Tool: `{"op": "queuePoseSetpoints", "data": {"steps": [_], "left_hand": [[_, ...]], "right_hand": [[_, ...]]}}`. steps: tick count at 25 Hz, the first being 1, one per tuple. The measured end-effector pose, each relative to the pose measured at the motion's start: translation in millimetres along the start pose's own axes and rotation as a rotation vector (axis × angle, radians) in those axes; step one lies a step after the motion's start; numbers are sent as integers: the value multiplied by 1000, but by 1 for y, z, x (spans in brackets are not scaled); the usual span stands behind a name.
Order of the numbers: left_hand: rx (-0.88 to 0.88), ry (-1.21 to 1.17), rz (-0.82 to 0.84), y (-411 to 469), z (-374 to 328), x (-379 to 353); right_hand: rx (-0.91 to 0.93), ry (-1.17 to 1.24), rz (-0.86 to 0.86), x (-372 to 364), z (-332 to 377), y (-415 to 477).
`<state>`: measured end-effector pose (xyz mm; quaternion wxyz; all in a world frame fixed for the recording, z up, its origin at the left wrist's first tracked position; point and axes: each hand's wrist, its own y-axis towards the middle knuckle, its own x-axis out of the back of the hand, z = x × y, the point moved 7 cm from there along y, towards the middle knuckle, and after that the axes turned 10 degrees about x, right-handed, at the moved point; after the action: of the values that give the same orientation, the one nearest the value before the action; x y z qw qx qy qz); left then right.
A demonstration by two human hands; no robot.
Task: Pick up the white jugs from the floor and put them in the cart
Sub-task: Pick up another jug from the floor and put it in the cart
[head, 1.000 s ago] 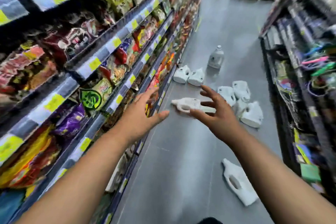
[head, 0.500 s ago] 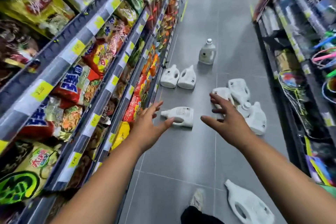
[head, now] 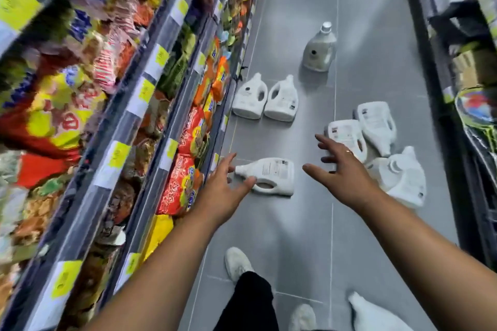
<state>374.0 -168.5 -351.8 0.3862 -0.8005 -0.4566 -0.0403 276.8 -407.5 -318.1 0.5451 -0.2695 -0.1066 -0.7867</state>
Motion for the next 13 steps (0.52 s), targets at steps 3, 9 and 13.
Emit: {"op": "queuePoseSetpoints", "data": {"steps": [3,9,13], "left_hand": [[47,-4,-16,82,19,-13],[191,-121,-45,232,116,-75],[249,-127,-97,306,201,-136]], "right_hand": [[-41,-30,13,-34,-57,62],[-55,-101,150,-132,-202,157],[-62,-130,248,-190,-314,197]]}}
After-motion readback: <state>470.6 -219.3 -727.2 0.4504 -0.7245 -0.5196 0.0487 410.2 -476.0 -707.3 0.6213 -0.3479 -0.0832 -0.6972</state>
